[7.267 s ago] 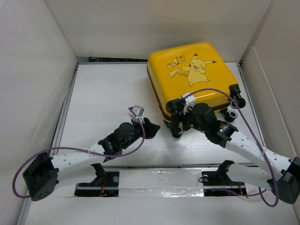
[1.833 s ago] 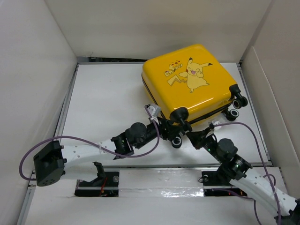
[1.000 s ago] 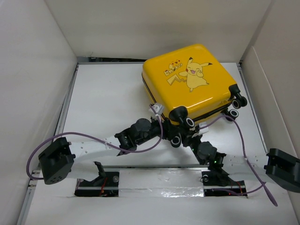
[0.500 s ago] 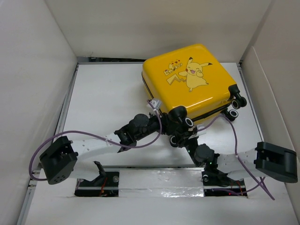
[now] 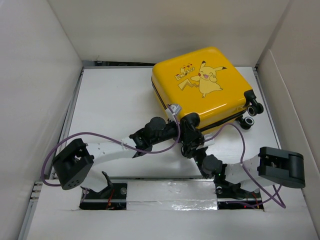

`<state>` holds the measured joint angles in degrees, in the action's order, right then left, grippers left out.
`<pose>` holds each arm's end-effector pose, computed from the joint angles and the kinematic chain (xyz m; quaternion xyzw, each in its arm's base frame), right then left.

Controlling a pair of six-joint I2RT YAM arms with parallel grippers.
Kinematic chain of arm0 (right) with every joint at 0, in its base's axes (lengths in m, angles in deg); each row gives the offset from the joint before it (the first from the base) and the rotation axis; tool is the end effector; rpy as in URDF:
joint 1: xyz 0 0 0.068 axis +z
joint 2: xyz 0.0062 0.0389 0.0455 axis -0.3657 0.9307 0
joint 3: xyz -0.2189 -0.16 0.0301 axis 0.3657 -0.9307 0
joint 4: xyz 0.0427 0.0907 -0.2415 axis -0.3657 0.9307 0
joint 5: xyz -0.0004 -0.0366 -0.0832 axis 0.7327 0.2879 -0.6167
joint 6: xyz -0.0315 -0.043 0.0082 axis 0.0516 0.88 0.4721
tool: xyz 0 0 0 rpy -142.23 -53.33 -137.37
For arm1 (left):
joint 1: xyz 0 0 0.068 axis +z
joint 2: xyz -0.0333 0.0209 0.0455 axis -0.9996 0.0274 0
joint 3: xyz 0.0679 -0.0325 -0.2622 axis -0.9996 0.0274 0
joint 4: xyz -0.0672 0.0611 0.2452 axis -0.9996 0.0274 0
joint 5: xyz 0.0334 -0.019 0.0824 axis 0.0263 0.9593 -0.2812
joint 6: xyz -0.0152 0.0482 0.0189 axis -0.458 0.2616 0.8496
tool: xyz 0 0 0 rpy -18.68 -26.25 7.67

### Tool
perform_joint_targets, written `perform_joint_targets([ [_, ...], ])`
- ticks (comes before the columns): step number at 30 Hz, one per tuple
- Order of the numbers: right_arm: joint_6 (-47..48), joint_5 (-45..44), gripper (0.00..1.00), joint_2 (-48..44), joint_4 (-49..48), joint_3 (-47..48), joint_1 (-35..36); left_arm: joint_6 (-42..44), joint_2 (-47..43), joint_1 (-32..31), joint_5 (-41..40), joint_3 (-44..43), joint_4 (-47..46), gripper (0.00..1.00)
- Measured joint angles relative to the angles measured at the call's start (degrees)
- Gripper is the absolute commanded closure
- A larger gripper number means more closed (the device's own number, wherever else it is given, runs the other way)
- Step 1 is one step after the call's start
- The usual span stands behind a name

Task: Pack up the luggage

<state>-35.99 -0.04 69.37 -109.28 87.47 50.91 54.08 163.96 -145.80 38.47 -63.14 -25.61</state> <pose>0.0864 0.1775 0.1614 -0.0299 0.7091 0.2031 0.6746 0.1646 -0.2694 0.2668 0.2018 0.6874 -0.5481 0.4317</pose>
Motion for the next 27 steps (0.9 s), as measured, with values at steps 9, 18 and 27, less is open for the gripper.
perform_joint_targets([
  [9,6.9,-4.3,0.93,4.5,-2.0,2.1,0.6,0.1,0.0,0.1,0.2,-0.8,1.0,0.46],
  [18,13.9,-7.5,1.0,15.3,-8.5,4.6,0.2,-0.3,0.0,1.1,-0.3,-0.9,2.2,0.65],
  [27,20.0,-11.2,1.0,9.6,-7.2,2.2,7.5,-4.1,4.3,1.3,2.8,-5.6,4.1,0.75],
])
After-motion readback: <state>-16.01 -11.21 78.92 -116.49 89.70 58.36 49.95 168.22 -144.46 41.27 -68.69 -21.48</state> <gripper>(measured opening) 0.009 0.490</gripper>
